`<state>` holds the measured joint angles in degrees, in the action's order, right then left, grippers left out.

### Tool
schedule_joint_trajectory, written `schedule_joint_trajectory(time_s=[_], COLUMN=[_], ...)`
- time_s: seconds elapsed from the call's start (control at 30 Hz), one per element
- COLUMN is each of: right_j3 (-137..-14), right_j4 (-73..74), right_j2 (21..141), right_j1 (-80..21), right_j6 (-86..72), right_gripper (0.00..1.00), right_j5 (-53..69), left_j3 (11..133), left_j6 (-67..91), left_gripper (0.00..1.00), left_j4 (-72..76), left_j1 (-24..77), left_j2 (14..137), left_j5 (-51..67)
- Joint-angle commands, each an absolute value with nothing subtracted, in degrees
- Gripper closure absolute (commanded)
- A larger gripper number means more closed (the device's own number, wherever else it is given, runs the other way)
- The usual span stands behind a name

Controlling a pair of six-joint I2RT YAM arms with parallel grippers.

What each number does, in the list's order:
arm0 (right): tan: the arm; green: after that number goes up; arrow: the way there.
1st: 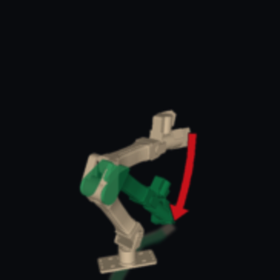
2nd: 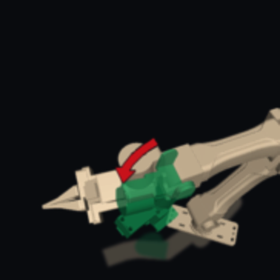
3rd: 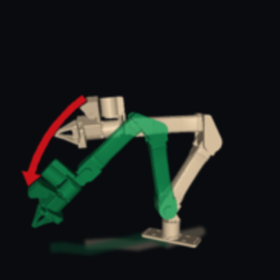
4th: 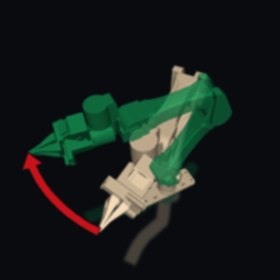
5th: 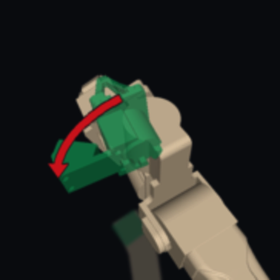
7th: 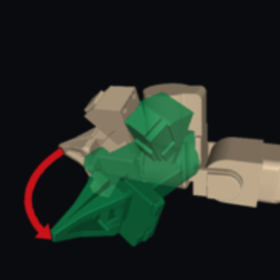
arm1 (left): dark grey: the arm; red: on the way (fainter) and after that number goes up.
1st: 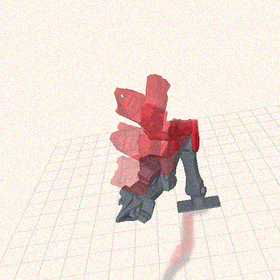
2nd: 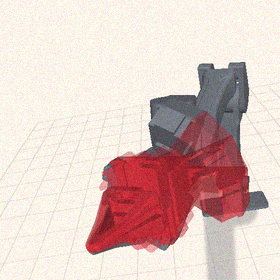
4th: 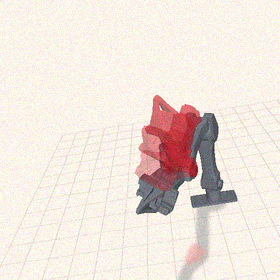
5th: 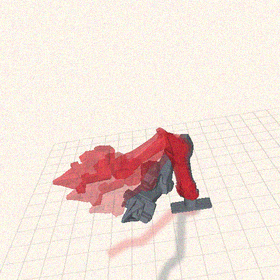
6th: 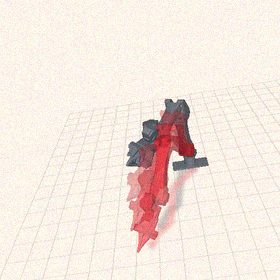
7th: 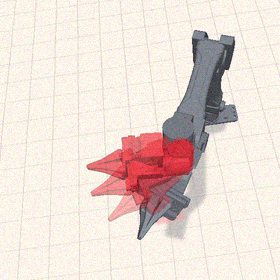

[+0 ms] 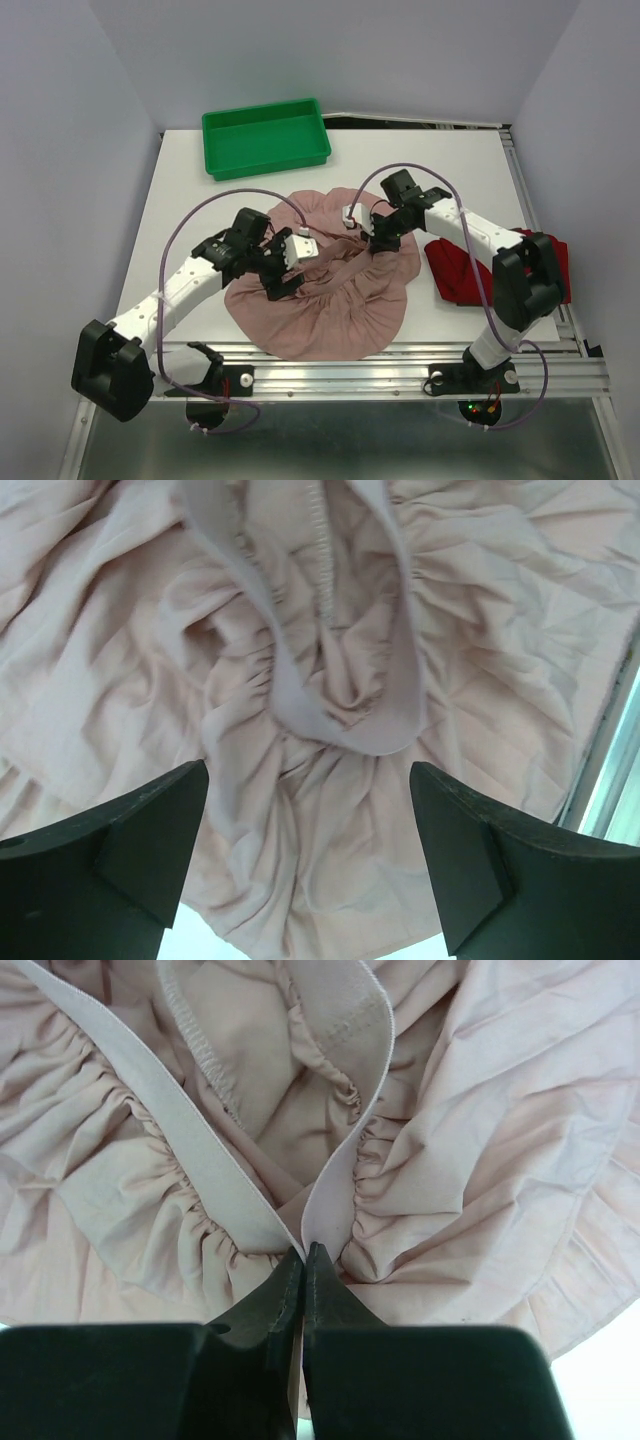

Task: Fold and stack the skirts
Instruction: Flatten the skirt out

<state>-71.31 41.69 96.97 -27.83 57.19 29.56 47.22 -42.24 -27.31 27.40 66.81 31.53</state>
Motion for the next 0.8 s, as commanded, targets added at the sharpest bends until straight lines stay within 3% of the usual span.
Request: schedule_joint_trajectory(time_s=[0.0, 0.5, 0.63, 0.77], right_j3=[-74.6, -76.1, -75.6, -74.5], right_j4=[38.8, 40.3, 40.5, 40.8], right_j2=[94.0, 94.8, 94.0, 92.7], right_j1=[-28.3, -28.3, -28.3, -28.3], right_j6=[52.9, 50.8, 51.6, 52.2], right_gripper=[0.99, 0.99, 0.99, 0.99], right_j5=[29.5, 28.5, 28.5, 27.2], left_j3=[44.7, 44.2, 43.7, 44.0], left_j6=[-43.8, -41.3, -36.1, -32.1], left_gripper=[0.08, 0.1, 0.22, 0.42], left_j4=[-26.1, -21.5, -18.0, -15.5], left_j1=[33.1, 41.0, 41.6, 41.3], left_j2=[65.5, 70.7, 72.8, 74.0], left_j5=[28.3, 19.7, 14.9, 9.1])
